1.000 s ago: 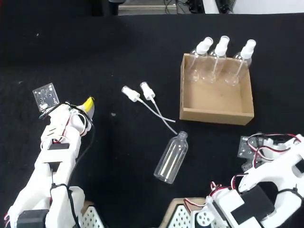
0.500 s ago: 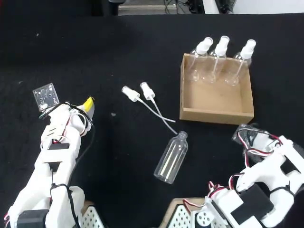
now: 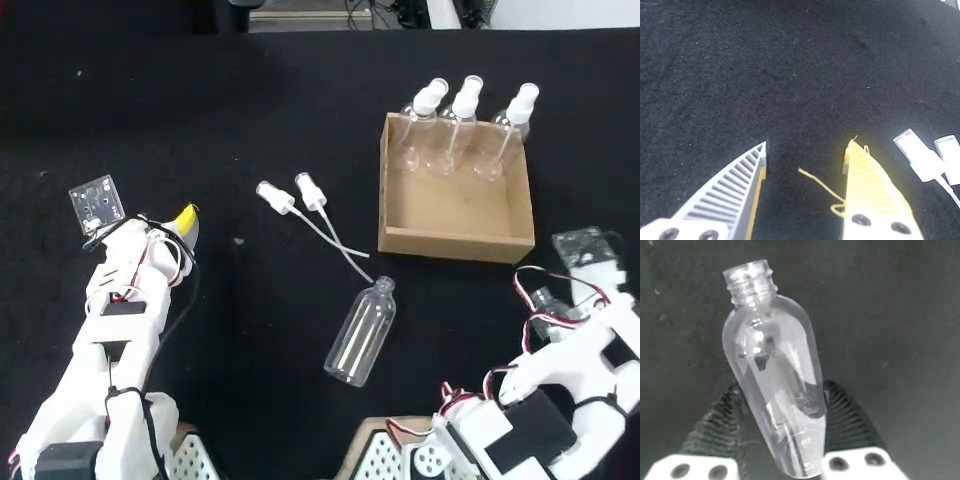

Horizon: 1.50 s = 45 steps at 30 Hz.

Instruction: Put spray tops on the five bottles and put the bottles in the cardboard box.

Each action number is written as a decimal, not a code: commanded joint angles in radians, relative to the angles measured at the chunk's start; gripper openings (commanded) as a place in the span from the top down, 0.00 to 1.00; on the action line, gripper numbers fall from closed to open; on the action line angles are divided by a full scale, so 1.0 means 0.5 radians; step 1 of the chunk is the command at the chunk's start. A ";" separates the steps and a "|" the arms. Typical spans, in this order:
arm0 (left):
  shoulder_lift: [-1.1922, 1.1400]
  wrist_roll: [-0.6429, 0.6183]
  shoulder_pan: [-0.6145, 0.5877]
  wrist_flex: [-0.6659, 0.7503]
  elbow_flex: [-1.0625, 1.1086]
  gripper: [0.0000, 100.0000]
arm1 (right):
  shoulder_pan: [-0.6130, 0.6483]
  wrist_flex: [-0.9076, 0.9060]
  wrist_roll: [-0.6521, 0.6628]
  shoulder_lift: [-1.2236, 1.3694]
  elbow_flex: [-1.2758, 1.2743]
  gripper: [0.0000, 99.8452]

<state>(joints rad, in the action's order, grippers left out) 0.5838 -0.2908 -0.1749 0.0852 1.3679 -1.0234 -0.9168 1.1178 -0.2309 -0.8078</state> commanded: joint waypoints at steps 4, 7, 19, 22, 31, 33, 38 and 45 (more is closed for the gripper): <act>0.052 0.018 0.029 0.040 -0.103 0.75 | 0.034 -0.574 -0.074 0.008 0.219 0.73; 0.052 0.018 0.029 0.040 -0.103 0.75 | 0.040 -0.574 -0.074 0.008 0.265 0.72; 0.052 0.018 0.029 0.040 -0.103 0.75 | -0.083 -0.292 0.773 -0.002 -0.005 0.72; 0.052 0.018 0.029 0.040 -0.103 0.75 | -0.107 0.009 0.773 0.005 -0.137 0.72; 0.052 0.018 0.029 0.040 -0.103 0.75 | -0.147 0.203 0.758 -0.014 -0.216 0.96; 0.052 0.018 0.029 0.040 -0.103 0.75 | -0.147 0.203 0.718 -0.020 -0.161 0.98; 0.052 0.018 0.035 0.040 -0.103 0.75 | -0.135 -0.012 0.304 -0.250 0.075 0.99; 0.052 0.396 0.192 -0.043 -0.094 0.75 | 0.163 -0.381 -0.267 -0.916 0.216 0.99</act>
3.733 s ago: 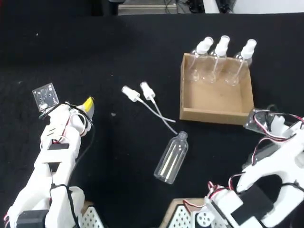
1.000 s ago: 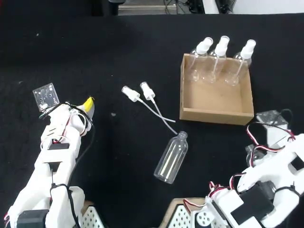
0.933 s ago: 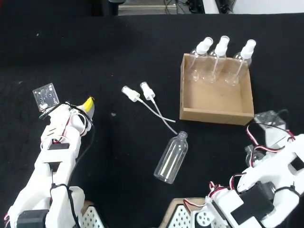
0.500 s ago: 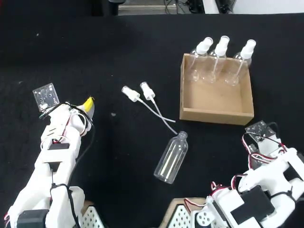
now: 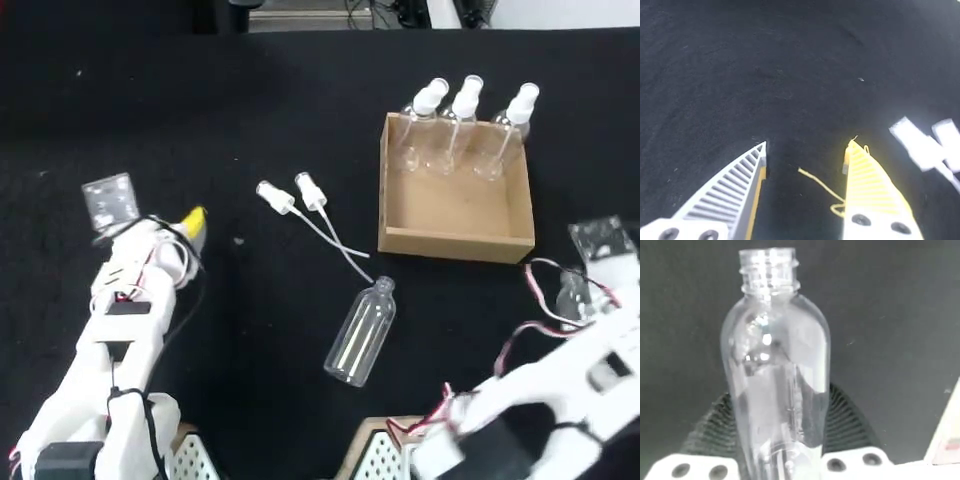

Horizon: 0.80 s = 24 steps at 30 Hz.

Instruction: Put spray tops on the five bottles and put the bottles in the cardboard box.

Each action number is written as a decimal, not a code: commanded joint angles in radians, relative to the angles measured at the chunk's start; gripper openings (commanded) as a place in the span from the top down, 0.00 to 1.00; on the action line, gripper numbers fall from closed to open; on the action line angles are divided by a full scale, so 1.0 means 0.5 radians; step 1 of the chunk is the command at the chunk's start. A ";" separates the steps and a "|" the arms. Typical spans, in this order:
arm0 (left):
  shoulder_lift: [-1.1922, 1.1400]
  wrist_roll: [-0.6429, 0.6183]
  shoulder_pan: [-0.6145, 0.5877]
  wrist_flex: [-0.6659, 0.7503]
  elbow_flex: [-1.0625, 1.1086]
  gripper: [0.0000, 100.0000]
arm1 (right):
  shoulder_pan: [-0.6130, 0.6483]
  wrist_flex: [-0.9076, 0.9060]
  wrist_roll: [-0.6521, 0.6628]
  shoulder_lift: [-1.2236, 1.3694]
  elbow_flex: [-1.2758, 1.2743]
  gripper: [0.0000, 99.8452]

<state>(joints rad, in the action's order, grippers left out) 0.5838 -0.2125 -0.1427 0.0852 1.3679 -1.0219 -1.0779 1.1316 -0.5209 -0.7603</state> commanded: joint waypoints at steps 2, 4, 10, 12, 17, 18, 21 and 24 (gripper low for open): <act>0.058 0.261 0.173 -0.209 -0.155 0.75 | 0.276 -0.058 -0.577 -0.554 0.106 0.99; 0.049 0.267 0.201 -0.411 -0.262 0.75 | 0.390 -0.083 -0.868 -0.772 0.084 0.99; 0.049 0.255 0.244 -0.709 -0.419 0.75 | 0.994 -0.276 -1.452 -1.376 -0.044 0.99; 0.049 0.267 0.281 -0.709 -0.419 0.75 | 1.286 -0.261 -1.559 -1.545 -0.130 0.99; 0.046 0.267 0.391 -0.712 -0.385 0.75 | 1.804 0.012 -1.912 -1.910 -0.511 0.99; 0.046 0.267 0.397 -0.712 -0.385 0.75 | 1.869 0.086 -1.985 -1.981 -0.615 0.99; 0.046 0.267 0.410 -0.709 -0.382 0.75 | 1.955 0.282 -2.191 -2.196 -0.937 0.99; 0.021 0.270 0.404 -0.715 -0.385 0.75 | 1.866 0.371 -2.292 -2.453 -1.134 0.99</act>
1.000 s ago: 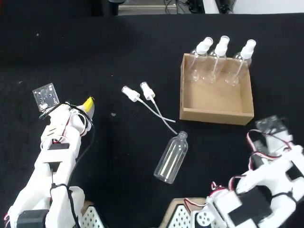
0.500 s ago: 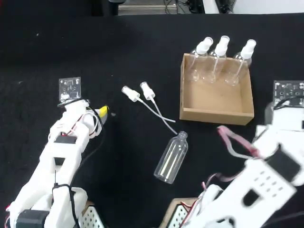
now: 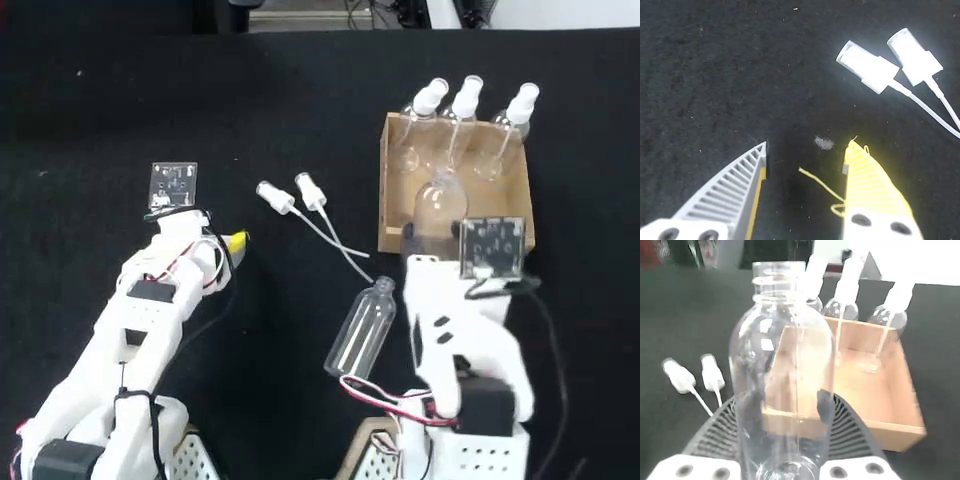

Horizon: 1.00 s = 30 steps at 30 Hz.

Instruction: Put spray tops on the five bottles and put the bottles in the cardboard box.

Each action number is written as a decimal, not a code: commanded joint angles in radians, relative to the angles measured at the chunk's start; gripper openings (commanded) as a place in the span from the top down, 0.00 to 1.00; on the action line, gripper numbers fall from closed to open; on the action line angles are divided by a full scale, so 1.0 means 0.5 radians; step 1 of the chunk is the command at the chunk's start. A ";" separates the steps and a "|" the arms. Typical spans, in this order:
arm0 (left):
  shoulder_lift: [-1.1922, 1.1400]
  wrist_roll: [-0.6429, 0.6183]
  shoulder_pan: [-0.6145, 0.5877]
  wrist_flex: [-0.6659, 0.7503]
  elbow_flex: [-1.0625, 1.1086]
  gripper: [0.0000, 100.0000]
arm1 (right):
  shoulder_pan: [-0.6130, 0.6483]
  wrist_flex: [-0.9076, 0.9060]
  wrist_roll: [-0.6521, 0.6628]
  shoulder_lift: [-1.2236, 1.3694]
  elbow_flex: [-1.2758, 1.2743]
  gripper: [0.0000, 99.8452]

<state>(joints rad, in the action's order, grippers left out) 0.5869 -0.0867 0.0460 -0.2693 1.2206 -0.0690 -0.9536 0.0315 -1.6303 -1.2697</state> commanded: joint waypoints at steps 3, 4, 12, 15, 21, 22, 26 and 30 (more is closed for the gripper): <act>-0.144 0.018 0.066 -0.012 -0.173 0.75 | -0.080 0.034 -0.098 -0.496 -0.235 0.99; -0.227 0.018 0.072 -0.049 -0.235 0.75 | -0.083 0.000 -0.095 -0.548 -0.253 0.99; -0.810 0.006 0.176 -0.709 -1.014 0.75 | -0.080 0.009 -0.098 -0.493 -0.354 0.99; -0.819 0.003 0.293 -0.933 -1.183 0.75 | -0.080 0.009 -0.092 -0.493 -0.379 0.99; -0.841 -0.046 0.471 -1.031 -1.389 0.75 | -0.080 -0.003 -0.083 -0.493 -0.382 0.99; -0.841 -0.110 0.480 -1.031 -1.413 0.75 | -0.080 -0.003 -0.083 -0.493 -0.382 0.99; -0.841 -0.374 0.468 -1.028 -1.567 0.75 | -0.080 -0.003 -0.083 -0.493 -0.382 0.99; -0.841 -0.675 0.468 -0.878 -1.606 0.75 | -0.080 0.003 -0.080 -0.493 -0.382 0.99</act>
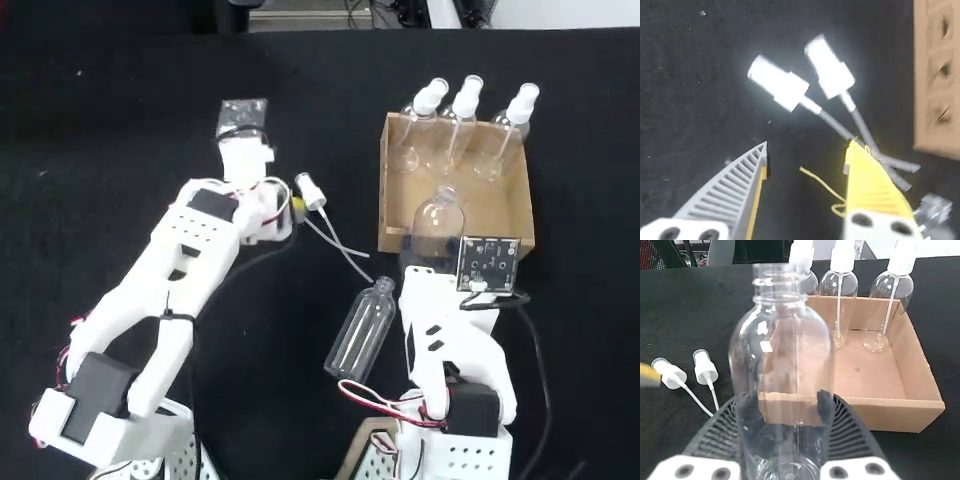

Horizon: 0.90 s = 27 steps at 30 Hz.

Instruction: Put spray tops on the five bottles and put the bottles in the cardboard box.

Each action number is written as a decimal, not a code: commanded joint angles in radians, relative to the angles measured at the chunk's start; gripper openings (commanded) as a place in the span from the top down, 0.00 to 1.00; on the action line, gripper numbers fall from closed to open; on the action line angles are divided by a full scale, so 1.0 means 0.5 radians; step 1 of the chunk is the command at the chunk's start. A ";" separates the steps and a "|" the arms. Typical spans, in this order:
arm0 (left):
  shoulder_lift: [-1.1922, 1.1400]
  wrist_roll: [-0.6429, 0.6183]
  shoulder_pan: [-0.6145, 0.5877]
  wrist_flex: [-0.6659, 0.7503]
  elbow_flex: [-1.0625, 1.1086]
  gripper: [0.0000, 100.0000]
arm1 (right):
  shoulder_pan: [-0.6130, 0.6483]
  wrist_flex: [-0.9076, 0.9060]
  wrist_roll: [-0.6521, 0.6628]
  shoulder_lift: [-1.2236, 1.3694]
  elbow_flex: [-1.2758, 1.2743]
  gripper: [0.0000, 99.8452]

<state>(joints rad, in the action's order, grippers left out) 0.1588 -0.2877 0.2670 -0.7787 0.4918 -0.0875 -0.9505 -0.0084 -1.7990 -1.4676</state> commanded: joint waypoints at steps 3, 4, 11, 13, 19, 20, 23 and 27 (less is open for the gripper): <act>0.012 -0.384 -0.029 0.341 -0.100 0.75 | -0.043 -0.009 0.000 -0.155 0.014 0.99; 0.012 -0.387 -0.057 0.399 -0.072 0.75 | -0.043 -0.009 0.000 -0.155 0.014 0.99; 0.012 -0.390 -0.173 0.687 0.127 0.75 | -0.043 -0.009 0.000 -0.155 0.014 0.99; 0.009 -0.390 -0.167 0.764 0.183 0.75 | -0.043 -0.009 0.000 -0.155 0.014 0.99; -0.193 -0.390 -0.124 0.918 0.158 0.75 | -0.043 -0.012 0.000 -0.155 0.014 0.99; -0.242 -0.390 -0.103 0.893 0.133 0.75 | -0.043 -0.012 0.000 -0.155 0.005 0.99; -0.356 -0.390 -0.091 0.819 0.044 0.75 | -0.043 -0.003 0.000 -0.155 -0.011 0.99; -0.479 -0.390 -0.103 0.798 -0.038 0.75 | -0.043 -0.003 0.000 -0.155 -0.011 0.99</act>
<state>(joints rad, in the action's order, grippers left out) -0.0575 -0.4764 0.2071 -0.3705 0.5577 -0.0890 -0.9505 -0.0084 -1.7990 -1.4768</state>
